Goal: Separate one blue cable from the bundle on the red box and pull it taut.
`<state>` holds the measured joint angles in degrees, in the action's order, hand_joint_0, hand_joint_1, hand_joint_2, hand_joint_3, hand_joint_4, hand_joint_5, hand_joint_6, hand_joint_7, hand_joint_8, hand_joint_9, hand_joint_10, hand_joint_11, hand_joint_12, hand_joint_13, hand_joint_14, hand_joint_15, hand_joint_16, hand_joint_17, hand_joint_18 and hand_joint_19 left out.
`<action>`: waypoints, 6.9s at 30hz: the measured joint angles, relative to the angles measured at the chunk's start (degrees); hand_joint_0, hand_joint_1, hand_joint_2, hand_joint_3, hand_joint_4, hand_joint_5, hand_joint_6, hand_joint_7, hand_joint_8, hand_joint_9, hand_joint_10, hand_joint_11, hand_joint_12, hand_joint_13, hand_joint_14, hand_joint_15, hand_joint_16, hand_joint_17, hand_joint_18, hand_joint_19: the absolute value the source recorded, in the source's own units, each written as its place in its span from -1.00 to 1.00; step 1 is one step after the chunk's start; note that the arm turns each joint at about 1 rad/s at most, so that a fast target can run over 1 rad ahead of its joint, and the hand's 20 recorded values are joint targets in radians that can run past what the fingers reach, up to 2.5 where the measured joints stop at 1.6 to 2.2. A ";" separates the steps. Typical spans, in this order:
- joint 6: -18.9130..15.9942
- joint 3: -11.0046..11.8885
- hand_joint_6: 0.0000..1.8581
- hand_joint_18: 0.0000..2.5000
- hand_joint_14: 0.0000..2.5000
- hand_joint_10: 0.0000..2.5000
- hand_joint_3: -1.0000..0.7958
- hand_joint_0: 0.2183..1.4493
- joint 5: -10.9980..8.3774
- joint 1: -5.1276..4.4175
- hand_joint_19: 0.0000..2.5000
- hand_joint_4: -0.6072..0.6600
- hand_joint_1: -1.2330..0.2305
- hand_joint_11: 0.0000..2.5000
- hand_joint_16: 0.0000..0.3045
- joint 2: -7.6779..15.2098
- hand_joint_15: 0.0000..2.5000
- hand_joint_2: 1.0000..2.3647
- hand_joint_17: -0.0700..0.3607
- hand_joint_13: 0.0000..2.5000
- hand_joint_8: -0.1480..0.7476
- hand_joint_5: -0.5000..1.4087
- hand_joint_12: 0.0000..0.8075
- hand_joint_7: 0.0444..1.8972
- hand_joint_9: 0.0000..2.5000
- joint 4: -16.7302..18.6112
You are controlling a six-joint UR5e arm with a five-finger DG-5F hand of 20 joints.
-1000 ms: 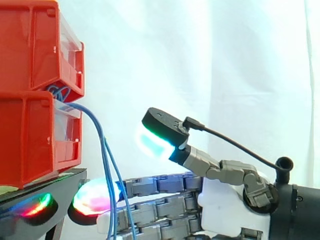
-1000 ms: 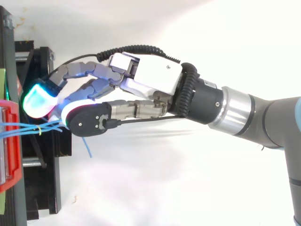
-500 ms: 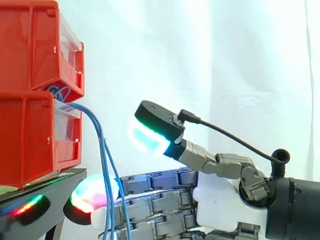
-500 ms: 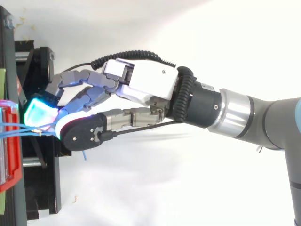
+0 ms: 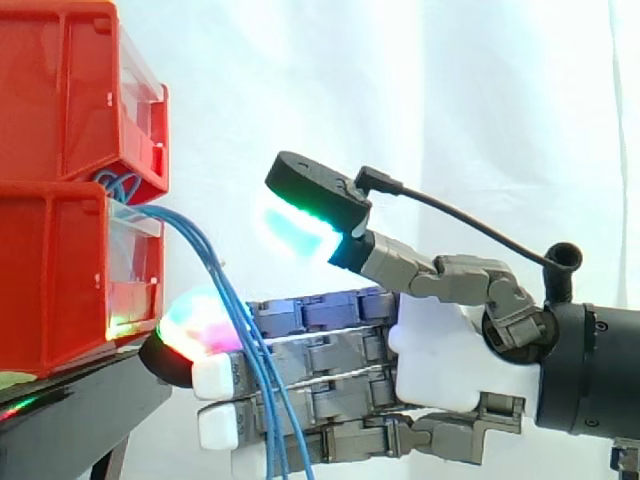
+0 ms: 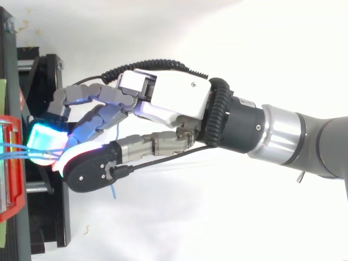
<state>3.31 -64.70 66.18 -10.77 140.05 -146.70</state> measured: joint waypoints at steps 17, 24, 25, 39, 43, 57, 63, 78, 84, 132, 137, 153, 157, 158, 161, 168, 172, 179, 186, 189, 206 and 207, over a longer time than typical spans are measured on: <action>-0.24 0.28 -0.32 -0.63 -0.98 -0.99 -0.31 -0.38 0.07 -0.22 -0.48 0.22 -0.19 -0.71 -0.64 -2.34 -0.65 -0.98 -0.11 -0.33 -0.22 -0.57 -0.24 0.18 -0.31 -8.61; 0.11 0.76 -0.11 -0.63 -0.98 -0.99 -0.30 -0.37 -0.03 -0.24 -0.48 0.25 -0.28 -0.66 -0.64 -4.11 -0.64 -0.98 -0.10 -0.34 -0.21 -0.64 -0.23 -0.21 -0.33 -10.83; 0.19 0.77 -0.10 -0.62 -0.98 -0.99 -0.30 -0.37 -0.04 -0.25 -0.48 0.25 -0.29 -0.65 -0.64 -4.57 -0.63 -0.98 -0.10 -0.34 -0.21 -0.64 -0.23 -0.20 -0.34 -11.29; 1.24 0.88 0.00 -0.58 -0.98 -0.99 -0.20 -0.32 -0.29 -0.84 -0.48 -0.04 -0.32 -0.62 -0.64 -6.58 -0.63 -0.97 -0.11 -0.31 -0.21 -0.63 -0.25 -0.25 -0.27 -14.32; 1.26 0.91 0.02 -0.56 -0.98 -0.99 -0.13 -0.27 -0.33 -0.90 -0.49 -0.19 -0.35 -0.61 -0.65 -6.93 -0.62 -0.97 -0.11 -0.29 -0.22 -0.63 -0.26 -0.22 -0.26 -14.47; 1.26 0.91 -0.01 -0.52 -0.98 -0.99 -0.39 -0.42 -0.35 -0.92 -0.44 0.11 -0.30 -0.60 -0.64 -7.07 -0.60 -0.99 -0.10 -0.25 -0.21 -0.60 -0.24 -0.15 -0.16 -15.00; 1.26 0.90 -0.03 -0.50 -0.98 -0.98 -0.41 -0.44 -0.35 -0.92 -0.44 0.12 -0.25 -0.59 -0.64 -7.06 -0.60 -0.99 -0.10 -0.23 -0.21 -0.59 -0.22 -0.09 -0.12 -15.02; 1.26 0.89 0.04 -0.47 -0.98 -0.98 -0.18 -0.19 -0.12 -0.92 -0.46 -0.19 -0.48 -0.57 -0.65 -7.00 -0.60 -0.97 -0.12 -0.23 -0.24 -0.62 -0.25 -0.19 -0.20 -14.94; 1.26 0.89 0.04 -0.47 -0.98 -0.98 -0.40 -0.05 -0.05 -0.92 -0.46 -0.41 -0.50 -0.57 -0.66 -6.99 -0.61 -0.99 -0.14 -0.24 -0.27 -0.64 -0.27 -0.09 -0.21 -15.01; 1.00 0.91 0.00 -0.40 -0.98 -0.98 -0.25 -0.33 0.60 -0.45 -0.40 -0.05 -0.37 -0.57 -0.66 -7.07 -0.56 -0.98 -0.13 -0.16 -0.23 -0.59 -0.24 -0.12 -0.10 -16.93; 1.00 0.92 -0.04 -0.42 -0.98 -0.98 -0.30 -0.41 0.62 -0.44 -0.38 -0.04 -0.20 -0.59 -0.65 -7.07 -0.55 -0.98 -0.11 -0.16 -0.23 -0.58 -0.21 -0.09 -0.08 -16.96; 1.03 0.96 -0.07 -0.35 -0.98 -0.98 -0.44 -0.65 0.53 -0.48 -0.41 0.06 -0.27 -0.61 -0.58 -7.07 -0.58 -1.00 -0.01 -0.13 -0.15 -0.55 -0.10 -0.03 -0.04 -17.04; 1.02 0.96 -0.07 -0.41 -0.98 -0.98 -0.44 -0.46 0.53 -0.48 -0.40 0.02 -0.38 -0.59 -0.65 -7.07 -0.56 -1.00 -0.12 -0.16 -0.23 -0.56 -0.21 0.02 -0.07 -17.04; 1.01 0.96 -0.06 -0.42 -0.98 -0.98 -0.44 -0.39 0.53 -0.48 -0.40 0.00 -0.40 -0.59 -0.66 -7.07 -0.56 -1.00 -0.13 -0.17 -0.24 -0.56 -0.22 0.03 -0.08 -17.04; 1.00 0.97 -0.04 -0.41 -0.98 -0.98 -0.34 -0.30 0.53 -0.48 -0.40 -0.03 -0.46 -0.58 -0.67 -7.07 -0.56 -0.99 -0.15 -0.17 -0.23 -0.57 -0.24 0.05 -0.09 -17.04; 1.00 0.97 0.02 -0.40 -0.98 -0.98 -0.35 -0.14 0.53 -0.48 -0.42 -0.28 -0.50 -0.58 -0.67 -7.07 -0.57 -0.99 -0.15 -0.17 -0.26 -0.59 -0.26 -0.04 -0.13 -17.04; 1.00 0.97 0.02 -0.39 -0.98 -0.98 -0.44 -0.12 0.58 -0.48 -0.44 -0.37 -0.58 -0.58 -0.67 -7.07 -0.57 -1.00 -0.16 -0.17 -0.29 -0.61 -0.27 0.05 -0.15 -17.02; 0.87 0.98 0.01 -0.38 -0.98 -0.98 -0.44 -0.33 0.66 -0.45 -0.42 -0.15 -0.63 -0.57 -0.68 -7.07 -0.56 -1.00 -0.17 -0.16 -0.29 -0.58 -0.27 -0.08 -0.11 -17.24; 0.69 0.98 -0.02 -0.34 -0.98 -0.98 -0.44 -0.56 1.20 -0.43 -0.41 -0.03 -0.52 -0.58 -0.64 -7.11 -0.56 -1.00 -0.10 -0.12 -0.23 -0.56 -0.20 -0.09 -0.05 -18.15; 0.58 0.98 -0.03 -0.34 -0.98 -0.98 -0.44 -0.57 1.46 -0.41 -0.41 -0.04 -0.45 -0.59 -0.64 -7.12 -0.56 -1.00 -0.09 -0.11 -0.21 -0.56 -0.20 -0.09 -0.03 -18.45; 0.49 1.00 -0.02 -0.38 -0.98 -0.98 -0.21 -0.36 1.86 -0.40 -0.37 -0.03 -0.36 -0.56 -0.66 -7.10 -0.53 -0.97 -0.13 -0.13 -0.21 -0.58 -0.23 -0.04 -0.07 -19.06; 0.49 1.00 -0.02 -0.38 -0.98 -0.98 -0.20 -0.35 1.86 -0.39 -0.37 -0.03 -0.38 -0.55 -0.66 -7.12 -0.53 -0.97 -0.13 -0.13 -0.21 -0.58 -0.22 -0.05 -0.08 -19.08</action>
<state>3.80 -63.70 68.04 -11.16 132.93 -165.78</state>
